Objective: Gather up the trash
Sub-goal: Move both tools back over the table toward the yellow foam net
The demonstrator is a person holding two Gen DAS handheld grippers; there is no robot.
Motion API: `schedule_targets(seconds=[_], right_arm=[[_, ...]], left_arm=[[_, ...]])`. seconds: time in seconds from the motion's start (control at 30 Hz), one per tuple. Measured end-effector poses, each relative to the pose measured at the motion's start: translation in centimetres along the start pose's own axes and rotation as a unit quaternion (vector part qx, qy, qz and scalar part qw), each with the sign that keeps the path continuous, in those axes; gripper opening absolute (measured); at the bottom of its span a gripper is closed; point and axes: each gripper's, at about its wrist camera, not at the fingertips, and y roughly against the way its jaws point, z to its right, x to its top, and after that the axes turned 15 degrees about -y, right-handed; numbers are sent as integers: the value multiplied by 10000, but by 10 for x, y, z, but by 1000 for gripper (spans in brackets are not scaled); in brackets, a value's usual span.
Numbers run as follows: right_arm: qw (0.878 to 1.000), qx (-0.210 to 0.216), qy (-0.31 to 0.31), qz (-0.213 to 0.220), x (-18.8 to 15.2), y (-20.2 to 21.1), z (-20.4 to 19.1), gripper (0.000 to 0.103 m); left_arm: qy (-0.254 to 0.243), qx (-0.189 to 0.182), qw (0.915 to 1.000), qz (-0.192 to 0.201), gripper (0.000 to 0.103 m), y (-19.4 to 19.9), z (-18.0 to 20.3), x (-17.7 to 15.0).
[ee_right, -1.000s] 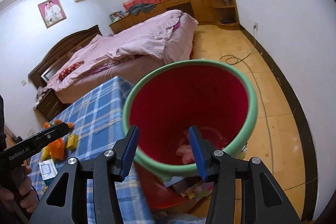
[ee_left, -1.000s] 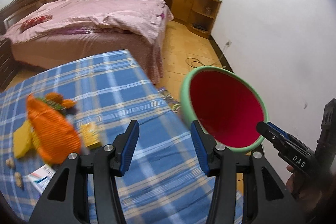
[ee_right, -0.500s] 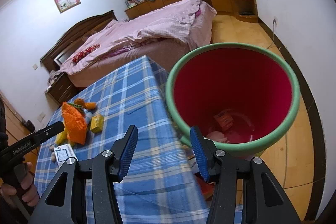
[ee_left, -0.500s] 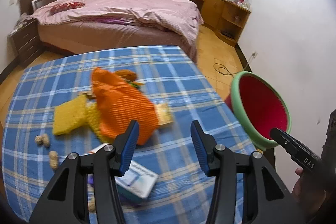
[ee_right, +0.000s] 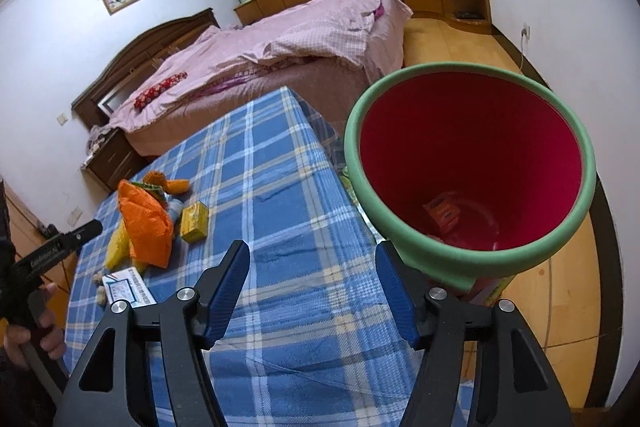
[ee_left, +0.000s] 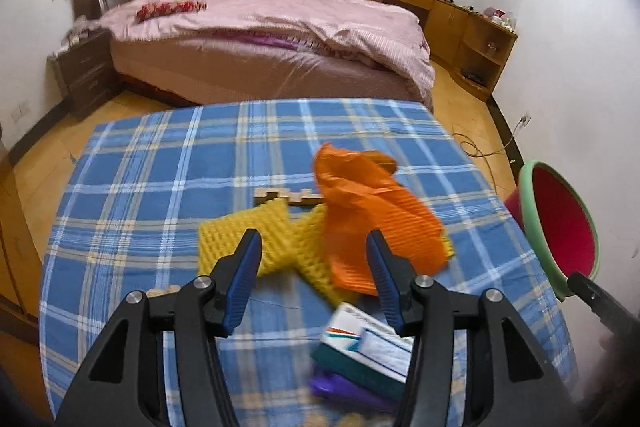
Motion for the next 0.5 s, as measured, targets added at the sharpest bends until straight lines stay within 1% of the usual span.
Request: schedule_targets(seconds=[0.07,0.13,0.17,0.2,0.23,0.3,0.33,0.4,0.5], right_arm=[[10000,-59,-11,-33,-2,-4,-1,67],[9999,-91,-22,-62,-3,-6,-2,67],[9999,-109,-21,-78,-4,-8,-4,67],[9999,-121,-17,-91,-4,-10,-5,67],[9999,-131,-16,-107,-5,-11,-6,67],[9998,-148,-5,-157,-6,-14,-9,67],[9997,-156,18,-177,-7,-15,-11,67],[9997,-165,59,-185,-6,-16,-14,67],[9997,-136,138,-144,-6,-16,-22,67]], left_arm=[[102,-35,9999,-112,55,-8,-12,-1],[150,41,9997,-202,55,-16,-22,-2],[160,96,9995,-241,57,-19,-24,-3],[187,199,9992,-301,62,-24,-28,-3],[240,347,9985,-349,64,-28,-31,-4],[292,498,9975,-406,64,-36,-35,-5],[333,582,9967,-455,67,-41,-38,-6],[374,648,9959,-515,70,-48,-42,-7],[400,687,9944,-696,70,-58,-48,-13]])
